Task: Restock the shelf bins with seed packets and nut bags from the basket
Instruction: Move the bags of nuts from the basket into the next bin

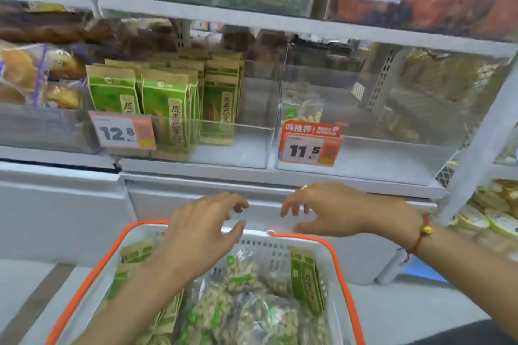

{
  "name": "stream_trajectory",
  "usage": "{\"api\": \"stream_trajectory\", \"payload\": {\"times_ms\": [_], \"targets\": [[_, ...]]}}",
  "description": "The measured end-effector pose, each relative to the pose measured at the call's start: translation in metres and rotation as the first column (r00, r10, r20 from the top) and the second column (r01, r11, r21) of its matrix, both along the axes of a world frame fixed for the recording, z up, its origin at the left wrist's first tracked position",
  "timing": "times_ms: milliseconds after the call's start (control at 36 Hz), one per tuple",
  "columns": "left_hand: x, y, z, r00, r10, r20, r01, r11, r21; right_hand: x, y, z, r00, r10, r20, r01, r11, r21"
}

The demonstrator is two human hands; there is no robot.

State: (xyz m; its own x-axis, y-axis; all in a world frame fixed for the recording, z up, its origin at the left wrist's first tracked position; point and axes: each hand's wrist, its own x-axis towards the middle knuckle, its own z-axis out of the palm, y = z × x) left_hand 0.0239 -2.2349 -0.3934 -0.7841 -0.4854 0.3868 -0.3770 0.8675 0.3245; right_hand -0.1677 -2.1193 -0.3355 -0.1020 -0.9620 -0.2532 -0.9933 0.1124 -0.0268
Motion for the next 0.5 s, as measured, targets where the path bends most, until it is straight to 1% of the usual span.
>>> {"api": "stream_trajectory", "payload": {"times_ms": [28,83,167,250,306,389,500], "targets": [[0.005,-0.001,-0.004,0.993,0.004,0.114,-0.006,1.0,0.019,0.006,-0.001,-0.01,1.0,0.016,0.01,-0.017,0.995,0.097],[0.013,-0.005,-0.013,0.959,0.013,0.283,-0.03,0.998,0.056,0.017,-0.004,-0.033,0.999,0.032,0.025,-0.037,0.975,0.221],[0.022,-0.01,-0.036,0.9,0.035,0.435,-0.073,0.995,0.071,0.033,-0.008,-0.07,0.998,0.032,0.045,-0.045,0.943,0.331],[0.032,-0.01,-0.071,0.849,0.018,0.529,-0.101,0.986,0.13,0.044,-0.009,-0.11,0.996,-0.006,0.087,-0.03,0.913,0.408],[0.041,-0.009,-0.099,0.821,0.001,0.57,-0.115,0.98,0.164,0.051,-0.006,-0.136,0.991,-0.051,0.123,-0.005,0.907,0.42],[0.058,-0.008,-0.143,0.772,-0.034,0.634,-0.124,0.971,0.202,0.062,0.007,-0.173,0.981,-0.127,0.146,0.062,0.921,0.385],[0.081,-0.006,-0.192,0.73,-0.055,0.682,-0.133,0.966,0.221,0.072,0.028,-0.219,0.997,-0.071,0.044,0.052,0.94,0.337]]}}
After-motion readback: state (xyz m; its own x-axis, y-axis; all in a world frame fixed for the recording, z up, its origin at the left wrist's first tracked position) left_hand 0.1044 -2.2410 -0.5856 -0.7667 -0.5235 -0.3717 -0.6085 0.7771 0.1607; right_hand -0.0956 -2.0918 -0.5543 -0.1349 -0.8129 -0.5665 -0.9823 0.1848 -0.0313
